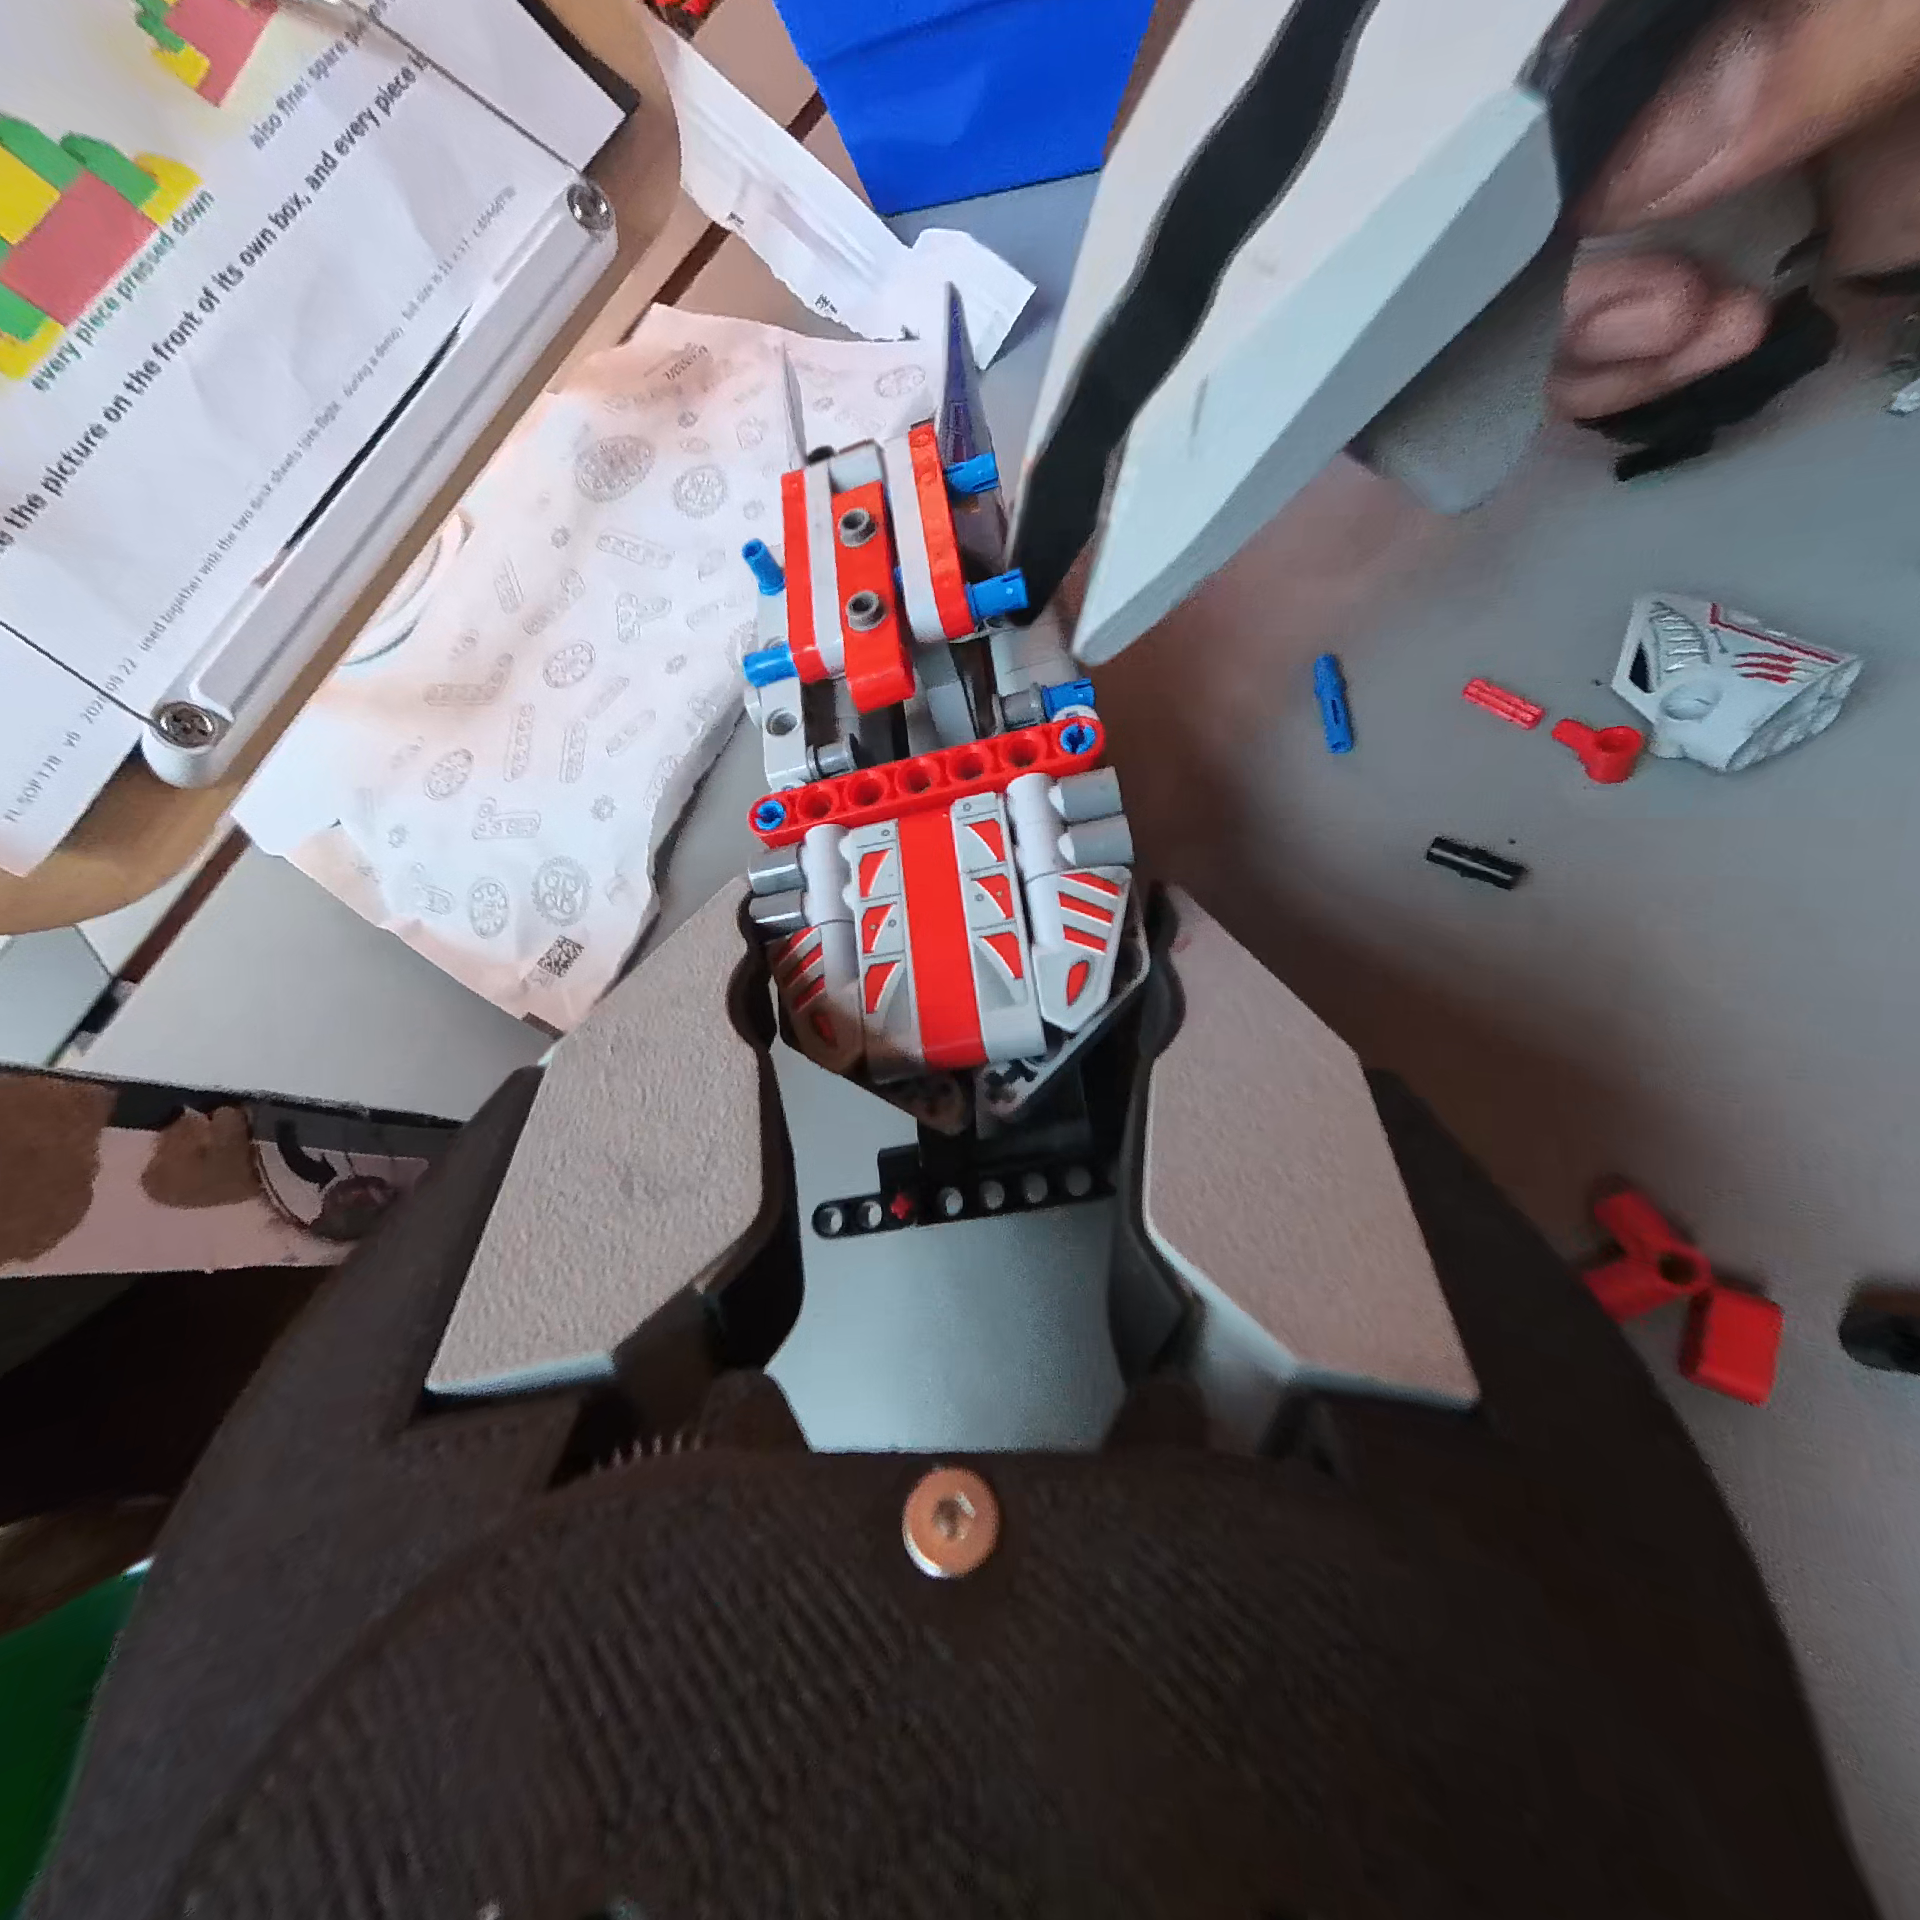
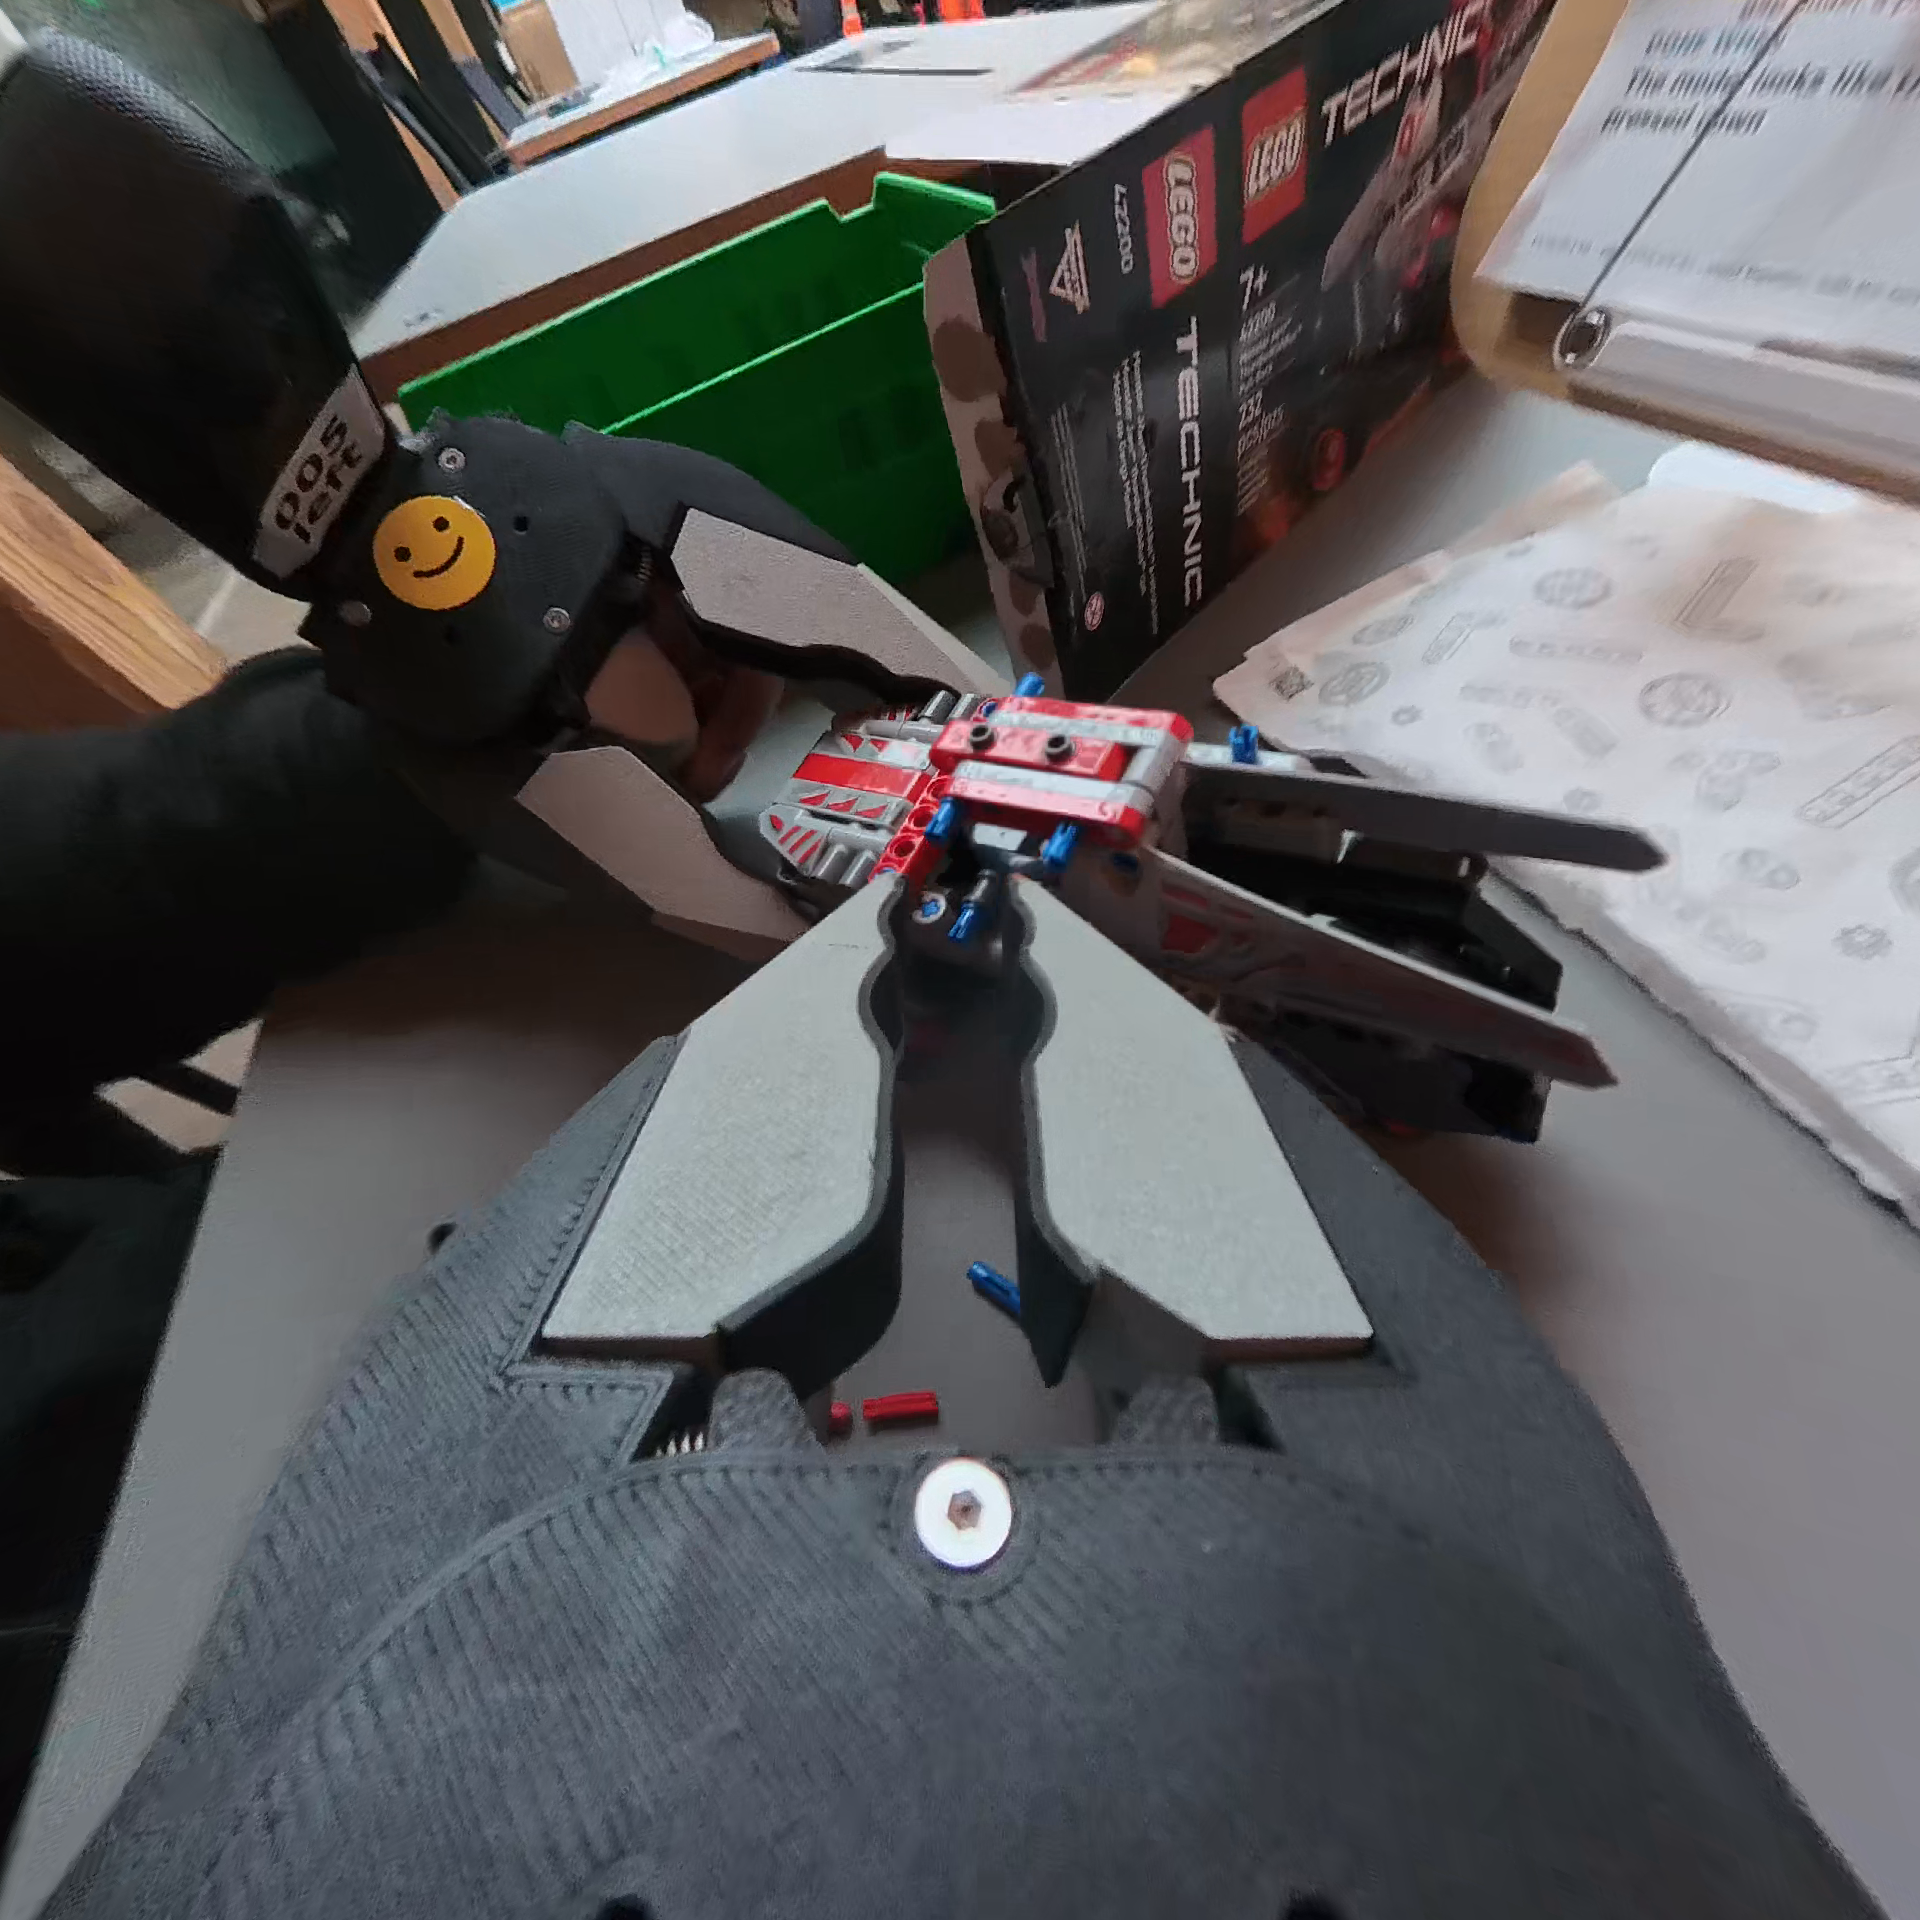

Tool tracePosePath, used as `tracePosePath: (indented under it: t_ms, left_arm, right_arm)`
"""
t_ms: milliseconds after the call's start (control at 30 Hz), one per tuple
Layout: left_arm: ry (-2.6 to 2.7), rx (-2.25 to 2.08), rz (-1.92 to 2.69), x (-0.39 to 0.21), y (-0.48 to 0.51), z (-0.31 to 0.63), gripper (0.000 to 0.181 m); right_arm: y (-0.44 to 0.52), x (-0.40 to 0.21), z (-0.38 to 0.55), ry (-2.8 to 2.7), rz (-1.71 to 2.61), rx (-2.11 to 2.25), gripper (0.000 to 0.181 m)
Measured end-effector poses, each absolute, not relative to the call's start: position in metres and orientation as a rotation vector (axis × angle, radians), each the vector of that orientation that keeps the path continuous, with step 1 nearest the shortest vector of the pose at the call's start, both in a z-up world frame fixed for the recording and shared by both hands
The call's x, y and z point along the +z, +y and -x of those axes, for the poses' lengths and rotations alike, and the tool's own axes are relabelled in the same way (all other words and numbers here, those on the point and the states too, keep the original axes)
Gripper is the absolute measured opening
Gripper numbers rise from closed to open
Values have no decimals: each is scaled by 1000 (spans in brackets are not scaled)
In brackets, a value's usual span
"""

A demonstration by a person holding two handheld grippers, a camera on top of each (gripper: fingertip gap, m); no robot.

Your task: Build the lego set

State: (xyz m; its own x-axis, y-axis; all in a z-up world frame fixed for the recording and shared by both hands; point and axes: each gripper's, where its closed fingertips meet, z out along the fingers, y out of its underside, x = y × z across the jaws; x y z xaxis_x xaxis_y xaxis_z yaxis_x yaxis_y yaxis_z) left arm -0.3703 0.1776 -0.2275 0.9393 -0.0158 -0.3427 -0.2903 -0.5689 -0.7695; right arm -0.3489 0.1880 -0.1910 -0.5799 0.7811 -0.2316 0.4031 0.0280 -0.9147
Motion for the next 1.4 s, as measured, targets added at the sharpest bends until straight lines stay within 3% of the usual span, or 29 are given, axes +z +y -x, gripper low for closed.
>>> tracePosePath:
  t_ms: [233,633,1133,1400]
  left_arm:
    - [276,428,2132,-225,179,369,69]
    - [243,374,2129,-228,178,372,69]
    - [221,343,2133,-229,177,373,69]
    - [211,329,2138,-230,176,373,70]
  right_arm:
    - [186,-199,350,-2030,1040,1296,9]
    - [192,-201,350,-2019,1070,1305,8]
    - [190,-209,352,-2028,796,928,15]
    - [190,-207,352,-1998,669,774,5]
